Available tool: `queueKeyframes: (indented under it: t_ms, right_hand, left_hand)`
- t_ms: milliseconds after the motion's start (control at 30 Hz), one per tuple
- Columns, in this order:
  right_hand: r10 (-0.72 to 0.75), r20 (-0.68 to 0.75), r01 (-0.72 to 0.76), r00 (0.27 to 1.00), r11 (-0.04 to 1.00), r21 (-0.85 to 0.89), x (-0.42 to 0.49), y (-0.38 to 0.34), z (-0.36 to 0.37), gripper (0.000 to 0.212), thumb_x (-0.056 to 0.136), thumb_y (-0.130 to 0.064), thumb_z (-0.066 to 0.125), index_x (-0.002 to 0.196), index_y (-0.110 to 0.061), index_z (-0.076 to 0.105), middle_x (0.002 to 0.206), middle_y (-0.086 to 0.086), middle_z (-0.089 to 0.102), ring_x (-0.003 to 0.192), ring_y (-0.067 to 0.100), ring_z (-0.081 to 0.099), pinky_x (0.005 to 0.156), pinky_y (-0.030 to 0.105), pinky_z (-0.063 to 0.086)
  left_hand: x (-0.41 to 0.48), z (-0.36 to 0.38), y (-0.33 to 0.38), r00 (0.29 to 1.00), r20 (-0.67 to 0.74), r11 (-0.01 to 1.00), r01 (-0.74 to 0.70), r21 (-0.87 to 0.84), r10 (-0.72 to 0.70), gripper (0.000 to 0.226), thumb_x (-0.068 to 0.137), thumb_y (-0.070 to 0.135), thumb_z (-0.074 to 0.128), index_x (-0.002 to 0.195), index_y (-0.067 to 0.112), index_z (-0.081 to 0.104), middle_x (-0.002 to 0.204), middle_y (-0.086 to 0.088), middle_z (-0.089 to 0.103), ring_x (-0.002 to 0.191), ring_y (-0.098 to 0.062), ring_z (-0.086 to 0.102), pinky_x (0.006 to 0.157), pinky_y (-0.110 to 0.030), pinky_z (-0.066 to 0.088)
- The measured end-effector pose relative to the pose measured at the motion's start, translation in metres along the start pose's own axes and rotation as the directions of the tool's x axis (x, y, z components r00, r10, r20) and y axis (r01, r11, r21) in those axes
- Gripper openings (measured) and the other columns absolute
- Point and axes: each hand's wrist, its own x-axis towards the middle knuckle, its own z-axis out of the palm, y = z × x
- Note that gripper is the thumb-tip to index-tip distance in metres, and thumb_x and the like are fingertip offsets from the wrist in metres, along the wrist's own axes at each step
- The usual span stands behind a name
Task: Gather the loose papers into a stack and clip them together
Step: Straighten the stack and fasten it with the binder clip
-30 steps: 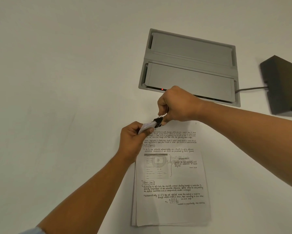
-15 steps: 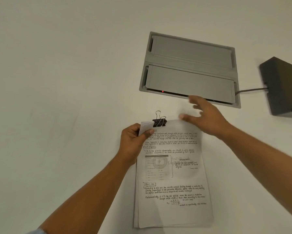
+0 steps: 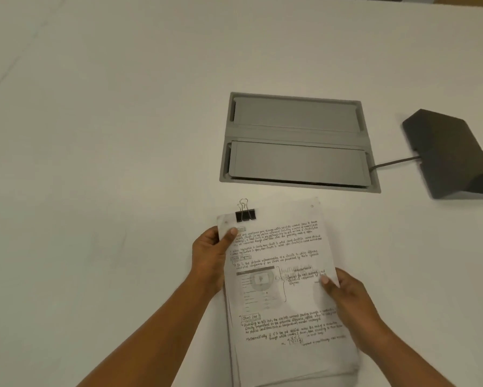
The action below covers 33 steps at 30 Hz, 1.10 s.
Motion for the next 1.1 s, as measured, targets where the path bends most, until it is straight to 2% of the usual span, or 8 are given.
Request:
queueKeyframes:
  t_ms: [233,367,433,700,800,900,1000,1100]
  right_hand:
    - [0.02,-0.1,-0.024,0.995,0.999,-0.047,0.034,-0.035,-0.002,0.016,0.1,-0.024,0.052,0.108,-0.022,0.066,0.109,-0.005,0.071,0.098,0.012,0.065,0.08,0.029,0.05]
    - [-0.003,-0.091,-0.035,0.996,0.911,-0.411,0.039,-0.05,-0.007,0.021,0.093,-0.03,0.061,0.076,-0.019,0.069,0.078,-0.003,0.07,0.074,0.015,0.065,0.058,0.025,0.044]
    - [-0.062,-0.153,-0.033,0.986,0.832,-0.553,0.036,-0.05,-0.013,0.027,0.089,-0.033,0.066,0.066,-0.018,0.062,0.066,-0.004,0.064,0.064,0.016,0.06,0.058,0.027,0.044]
    - [-0.156,-0.215,-0.01,0.964,0.788,-0.616,0.036,-0.036,-0.011,0.026,0.077,-0.027,0.079,0.094,-0.018,0.062,0.075,-0.008,0.063,0.074,0.014,0.063,0.07,0.029,0.052]
    - [-0.197,-0.254,-0.011,0.947,0.769,-0.639,0.033,-0.03,-0.008,0.042,0.077,-0.03,0.078,0.111,-0.016,0.058,0.09,-0.002,0.065,0.085,0.019,0.064,0.074,0.031,0.051]
    - [-0.433,-0.142,0.164,0.89,0.595,-0.786,0.019,-0.019,-0.003,0.059,0.078,-0.031,0.077,0.129,-0.013,0.053,0.124,0.006,0.059,0.114,0.025,0.056,0.093,0.035,0.048]
    - [-0.546,0.156,0.373,0.823,0.313,-0.873,0.004,0.001,0.004,0.07,0.084,-0.043,0.066,0.144,-0.014,0.043,0.151,0.005,0.045,0.139,0.025,0.041,0.111,0.039,0.038]
    - [-0.439,0.264,0.398,0.859,0.25,-0.883,-0.004,0.025,0.016,0.08,0.089,-0.061,0.039,0.154,-0.017,0.024,0.162,0.001,0.022,0.149,0.019,0.02,0.119,0.038,0.023]
  left_hand:
    - [-0.01,0.006,-0.011,0.986,-0.095,0.875,-0.074,0.479,0.135,0.011,0.088,0.013,0.072,0.099,0.012,0.073,0.091,-0.005,0.079,0.086,-0.021,0.075,0.083,-0.038,0.061]
    - [-0.013,0.01,-0.007,0.929,-0.165,0.628,-0.086,0.773,0.33,0.025,0.085,0.023,0.075,0.108,0.013,0.071,0.089,0.006,0.07,0.082,-0.011,0.066,0.077,-0.018,0.049]
    - [-0.014,0.008,-0.004,0.921,-0.152,0.567,-0.085,0.82,0.358,0.032,0.083,0.025,0.078,0.111,0.012,0.07,0.094,0.002,0.071,0.083,-0.012,0.064,0.077,-0.017,0.046]
    - [-0.011,-0.002,-0.01,0.94,-0.027,0.455,-0.138,0.879,0.339,0.032,0.08,0.016,0.08,0.109,0.01,0.068,0.083,0.006,0.062,0.069,-0.003,0.057,0.065,-0.01,0.04]
    - [-0.015,-0.001,-0.014,0.935,0.018,0.39,-0.165,0.906,0.353,0.039,0.084,0.022,0.076,0.121,0.013,0.063,0.099,0.002,0.062,0.081,-0.01,0.061,0.073,-0.015,0.045]
    - [-0.031,-0.003,-0.021,0.891,0.184,0.176,-0.277,0.945,0.416,0.052,0.086,0.035,0.071,0.133,0.017,0.055,0.128,0.001,0.056,0.116,-0.018,0.058,0.095,-0.029,0.047]
    - [-0.051,-0.011,-0.035,0.837,0.391,-0.086,-0.39,0.917,0.382,0.061,0.092,0.047,0.058,0.145,0.018,0.045,0.152,-0.001,0.045,0.141,-0.02,0.039,0.116,-0.033,0.029]
    - [-0.062,-0.025,-0.057,0.864,0.466,-0.251,-0.416,0.874,0.192,0.075,0.097,0.059,0.029,0.157,0.019,0.012,0.167,0.0,0.007,0.154,-0.017,-0.001,0.122,-0.031,-0.001]
